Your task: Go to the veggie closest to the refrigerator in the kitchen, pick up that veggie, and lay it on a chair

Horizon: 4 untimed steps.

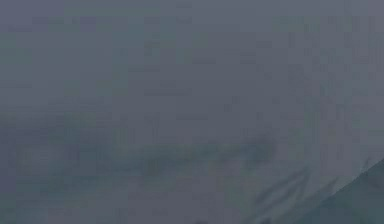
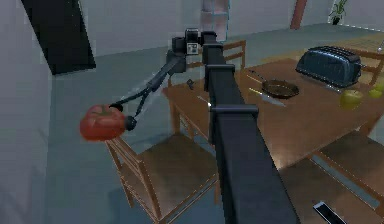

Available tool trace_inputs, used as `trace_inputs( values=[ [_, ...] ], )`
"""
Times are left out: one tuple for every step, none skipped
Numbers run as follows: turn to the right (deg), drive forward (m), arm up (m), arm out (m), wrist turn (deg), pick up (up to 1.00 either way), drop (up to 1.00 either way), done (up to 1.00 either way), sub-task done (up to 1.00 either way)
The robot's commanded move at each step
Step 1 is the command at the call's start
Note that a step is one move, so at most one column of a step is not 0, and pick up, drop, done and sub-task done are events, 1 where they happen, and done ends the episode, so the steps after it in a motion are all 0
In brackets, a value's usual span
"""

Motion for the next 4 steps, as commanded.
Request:
trace_inputs(
  values=[
    [0.0, 0.00, 0.00, 0.00, 45.0, 0.00, 0.00, 0.00, 0.00],
    [0.0, 0.00, 0.00, 0.00, 45.0, 0.00, 0.00, 0.00, 0.00],
    [0.0, 0.00, 0.00, 0.00, 27.0, 0.00, 0.00, 0.00, 0.00],
    [0.0, 0.00, -0.34, 0.00, 0.0, 0.00, 0.00, 0.00, 0.00]
  ],
)
